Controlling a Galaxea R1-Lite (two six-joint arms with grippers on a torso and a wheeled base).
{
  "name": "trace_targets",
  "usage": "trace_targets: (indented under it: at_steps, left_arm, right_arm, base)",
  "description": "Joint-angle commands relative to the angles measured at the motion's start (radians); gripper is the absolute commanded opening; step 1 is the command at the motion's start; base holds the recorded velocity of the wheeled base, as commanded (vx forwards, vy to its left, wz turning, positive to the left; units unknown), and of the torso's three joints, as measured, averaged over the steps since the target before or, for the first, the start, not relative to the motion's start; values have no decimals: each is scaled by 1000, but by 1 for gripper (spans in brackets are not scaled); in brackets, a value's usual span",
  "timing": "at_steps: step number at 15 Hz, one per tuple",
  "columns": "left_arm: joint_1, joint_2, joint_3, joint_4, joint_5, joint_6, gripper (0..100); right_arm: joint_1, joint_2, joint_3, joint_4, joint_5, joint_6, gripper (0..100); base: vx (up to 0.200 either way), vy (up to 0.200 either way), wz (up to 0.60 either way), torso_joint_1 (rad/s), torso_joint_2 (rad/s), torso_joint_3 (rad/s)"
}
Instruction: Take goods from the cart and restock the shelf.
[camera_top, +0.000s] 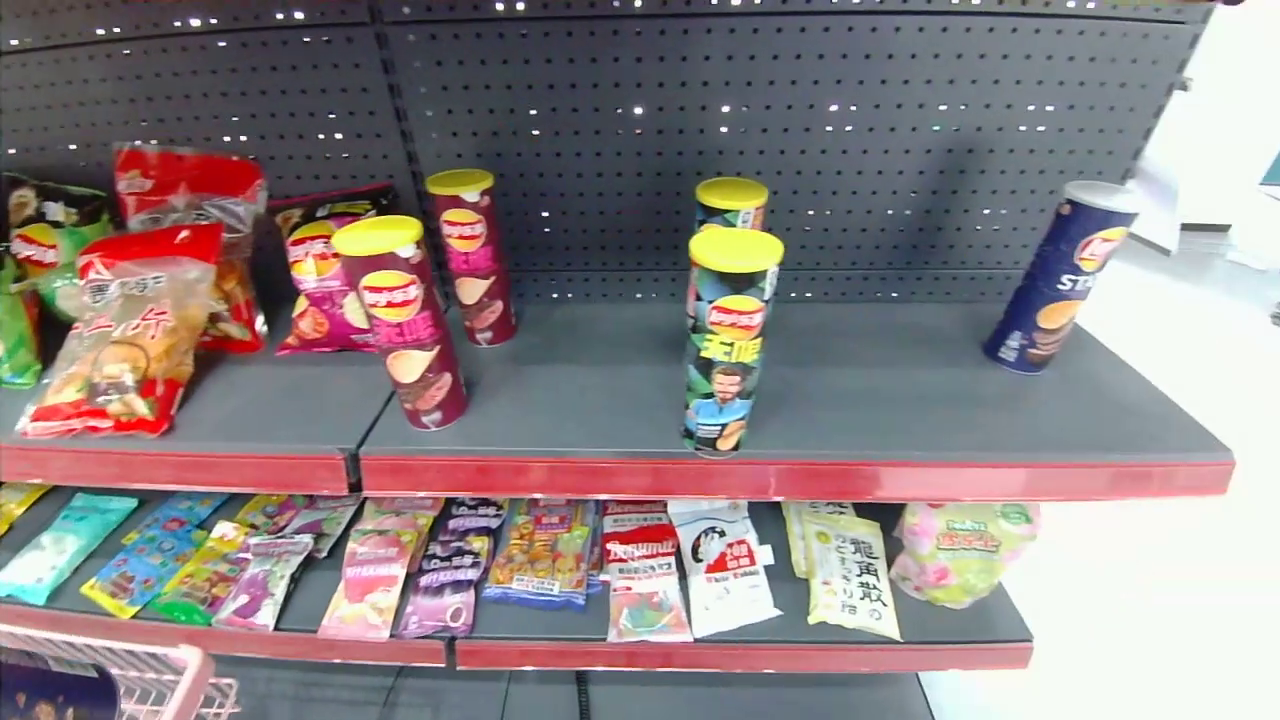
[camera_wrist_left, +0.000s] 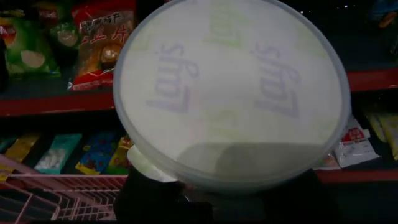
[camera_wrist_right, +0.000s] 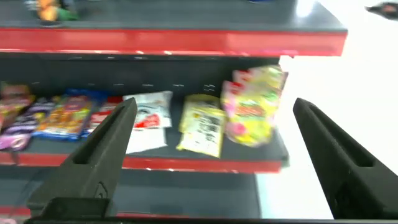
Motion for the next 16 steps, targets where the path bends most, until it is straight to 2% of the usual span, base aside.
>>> trace_targets:
  at_steps: [1,7,10,13,16]
  left_arm:
    - [0,-1,1,1,-1,-1,0]
    - [2,5,-4,25,10,14,0]
    - [2,1,-10,24,13,54,0]
    - [2,2,-10,24,12,59,0]
    - [2,4,-8,24,12,60,0]
  right_arm:
    - [0,1,0,0,0,-1,100]
    - [0,1,0,0,0,-1,100]
    - [0,1,0,0,2,-2,100]
    - [0,1,0,0,3,-4,100]
    - [0,1,0,0,3,-4,100]
  base:
    - [0,0,0,0,0,0]
    - [0,0,0,0,0,0]
    - [0,0,0,0,0,0]
    - [0,0,0,0,0,0]
    - [200,0,0,-6,-4,1]
